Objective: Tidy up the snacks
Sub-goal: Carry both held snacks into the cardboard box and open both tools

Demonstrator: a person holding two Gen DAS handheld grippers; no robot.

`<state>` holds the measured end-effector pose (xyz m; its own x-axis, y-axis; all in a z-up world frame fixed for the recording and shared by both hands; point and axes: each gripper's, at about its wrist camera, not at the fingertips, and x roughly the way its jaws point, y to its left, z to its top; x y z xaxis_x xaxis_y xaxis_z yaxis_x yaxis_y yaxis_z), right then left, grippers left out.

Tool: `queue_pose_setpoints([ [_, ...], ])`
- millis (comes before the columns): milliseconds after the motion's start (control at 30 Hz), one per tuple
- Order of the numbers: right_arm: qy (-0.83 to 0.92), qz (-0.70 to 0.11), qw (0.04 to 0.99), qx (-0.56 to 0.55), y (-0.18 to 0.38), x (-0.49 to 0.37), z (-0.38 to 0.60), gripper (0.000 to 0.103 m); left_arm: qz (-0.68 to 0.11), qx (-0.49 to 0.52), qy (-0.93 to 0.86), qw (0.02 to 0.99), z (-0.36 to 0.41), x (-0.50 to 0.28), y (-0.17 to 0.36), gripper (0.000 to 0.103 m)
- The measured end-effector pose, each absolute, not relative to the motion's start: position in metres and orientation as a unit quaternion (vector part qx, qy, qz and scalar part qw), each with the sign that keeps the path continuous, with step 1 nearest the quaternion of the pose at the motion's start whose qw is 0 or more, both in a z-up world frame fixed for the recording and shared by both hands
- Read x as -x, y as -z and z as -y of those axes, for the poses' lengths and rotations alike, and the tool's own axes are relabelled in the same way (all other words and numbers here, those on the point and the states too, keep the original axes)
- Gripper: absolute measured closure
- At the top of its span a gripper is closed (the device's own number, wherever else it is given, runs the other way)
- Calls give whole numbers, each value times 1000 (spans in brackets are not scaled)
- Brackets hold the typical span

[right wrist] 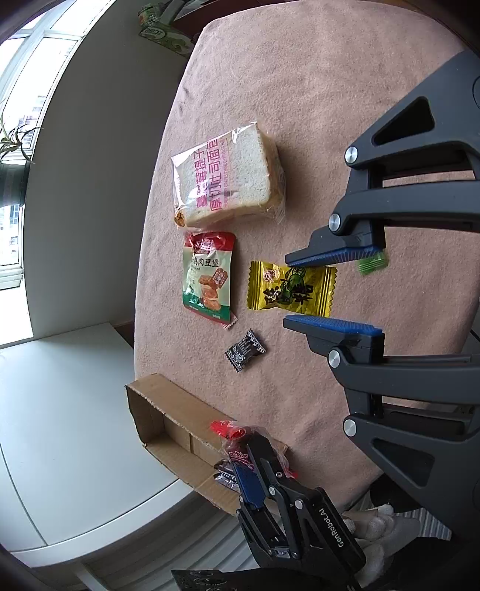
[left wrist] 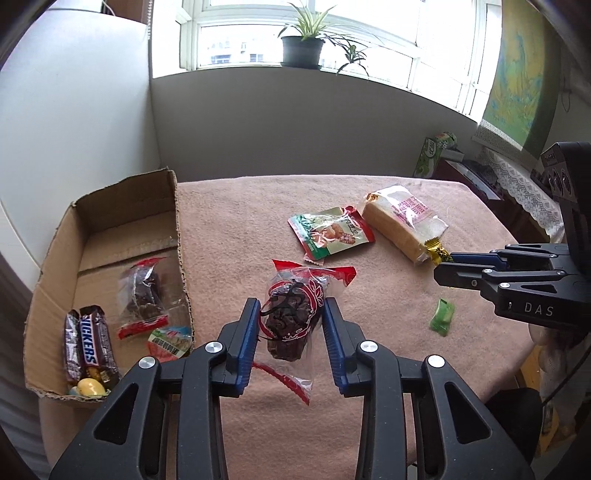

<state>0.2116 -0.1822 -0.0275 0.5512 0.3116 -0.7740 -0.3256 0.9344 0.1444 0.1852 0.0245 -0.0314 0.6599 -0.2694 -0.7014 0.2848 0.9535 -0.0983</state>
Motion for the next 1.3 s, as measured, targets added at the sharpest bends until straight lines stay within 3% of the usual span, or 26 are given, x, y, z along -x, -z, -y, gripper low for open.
queue_pose_setpoints([
  [567,-278,-407,869,41,0,-223,38,76,-352,25,40,935,-142,-190,10,71],
  [1100,-296,-431,849,80,41,-243,-46,75,-369,62,-2,927,-185,-244,18,68],
  [1167,-295,-426,851,86,43,-242,-48,64,-370,61,-9,927,-183,-247,18,66],
  [1233,-289,-414,859,88,42,-239,-47,38,-371,61,-10,927,-183,-249,18,59],
  [1300,-288,-408,862,89,40,-237,-45,35,-369,61,-12,927,-183,-249,17,41],
])
